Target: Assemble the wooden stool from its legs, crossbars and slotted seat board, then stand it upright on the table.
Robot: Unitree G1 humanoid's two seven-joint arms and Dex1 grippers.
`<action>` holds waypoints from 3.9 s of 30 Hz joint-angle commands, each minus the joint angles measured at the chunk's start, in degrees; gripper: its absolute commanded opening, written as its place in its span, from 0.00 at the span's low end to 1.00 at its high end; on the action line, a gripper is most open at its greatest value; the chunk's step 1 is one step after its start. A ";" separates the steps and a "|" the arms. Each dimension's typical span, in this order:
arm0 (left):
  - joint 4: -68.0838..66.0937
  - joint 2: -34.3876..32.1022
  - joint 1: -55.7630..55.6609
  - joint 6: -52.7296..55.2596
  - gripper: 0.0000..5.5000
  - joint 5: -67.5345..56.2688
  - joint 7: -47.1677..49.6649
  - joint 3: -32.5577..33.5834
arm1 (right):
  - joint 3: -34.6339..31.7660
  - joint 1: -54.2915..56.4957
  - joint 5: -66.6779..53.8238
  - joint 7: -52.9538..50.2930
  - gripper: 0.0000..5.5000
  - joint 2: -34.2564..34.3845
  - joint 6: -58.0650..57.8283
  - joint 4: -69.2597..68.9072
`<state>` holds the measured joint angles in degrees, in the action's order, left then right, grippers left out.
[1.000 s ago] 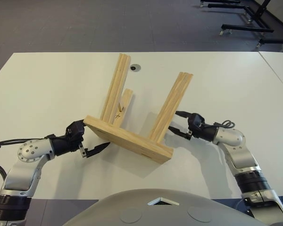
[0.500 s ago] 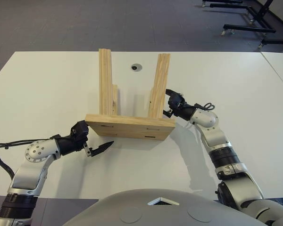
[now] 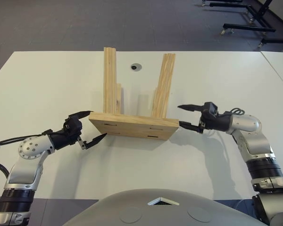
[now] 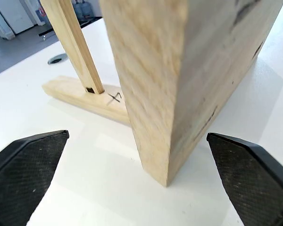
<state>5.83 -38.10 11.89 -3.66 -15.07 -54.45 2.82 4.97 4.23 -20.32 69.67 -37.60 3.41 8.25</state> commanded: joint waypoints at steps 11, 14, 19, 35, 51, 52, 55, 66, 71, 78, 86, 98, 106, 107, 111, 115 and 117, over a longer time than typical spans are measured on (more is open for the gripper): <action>-1.65 -0.70 -2.72 -0.21 0.93 0.46 -4.99 -3.75 | 5.53 -1.69 1.38 2.02 0.59 1.99 -3.74 -6.07; -1.74 -0.63 -2.90 -0.29 0.84 0.31 -5.30 -4.03 | 5.69 -2.00 1.26 2.67 0.59 1.22 -5.82 -6.43; -1.54 -1.11 -1.97 -0.38 0.69 -0.12 -5.57 -3.37 | 3.80 -3.78 0.37 4.77 0.59 -2.07 -7.94 -6.85; -2.28 -1.58 -2.37 -0.08 0.39 -1.89 -8.90 -3.55 | 6.40 -3.15 0.50 3.74 0.46 1.61 -7.18 -6.54; 11.97 -9.40 4.99 18.35 0.36 -19.58 -19.25 0.01 | 5.39 -4.48 -12.36 5.58 0.26 -4.21 -29.67 -23.63; 14.02 -10.68 5.47 21.06 0.35 -22.64 -20.36 1.20 | 4.42 -5.20 -15.92 4.99 0.26 -5.46 -34.66 -26.48; 18.61 -12.86 4.78 29.48 0.32 -32.84 -21.01 5.23 | 0.35 -5.26 -29.90 1.54 0.26 -7.91 -50.01 -33.81; 27.39 -15.98 9.57 49.97 0.32 -71.47 -9.24 20.11 | -2.00 7.97 -83.53 -10.86 0.26 -29.37 -81.72 -25.10; 25.23 -12.59 9.53 49.82 0.32 -81.63 0.10 21.58 | 6.01 13.63 -92.67 -14.46 0.26 -32.06 -83.86 -15.20; 12.35 -8.89 -0.18 49.61 0.32 -89.94 15.87 21.91 | 9.43 19.33 -92.67 -22.87 0.26 -23.45 -81.30 -8.86; 8.52 -5.20 -4.32 53.49 0.32 -91.70 21.23 21.70 | 5.36 25.56 -92.68 -26.09 0.26 -14.88 -86.29 0.71; 8.78 0.42 -4.16 55.99 0.40 -97.91 27.42 24.50 | 21.58 34.20 -92.68 -5.96 0.26 -27.40 -94.83 3.54; 10.75 1.45 -3.32 57.25 0.68 -97.89 29.28 25.23 | 21.36 34.34 -92.68 -9.63 0.26 -25.97 -91.38 5.05; 10.93 1.38 -2.97 57.18 0.70 -97.88 29.50 25.05 | 19.64 32.96 -92.68 -11.93 0.26 -25.05 -89.83 4.22; 11.92 1.21 -1.07 56.95 0.84 -97.39 29.78 24.73 | 10.88 26.57 -92.68 -21.74 0.41 -20.19 -84.13 0.22; 11.88 1.17 -0.76 56.53 0.96 -96.34 29.25 24.60 | 3.52 22.07 -92.68 -27.85 0.55 -15.61 -82.41 -2.09; 11.70 1.51 -0.68 56.30 0.98 -95.25 28.77 24.73 | 1.29 20.38 -92.68 -30.02 0.62 -15.02 -82.27 -3.08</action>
<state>17.38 -36.41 10.88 53.15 -111.65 -25.55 27.63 8.49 25.86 -112.58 41.75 -52.95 -79.25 6.25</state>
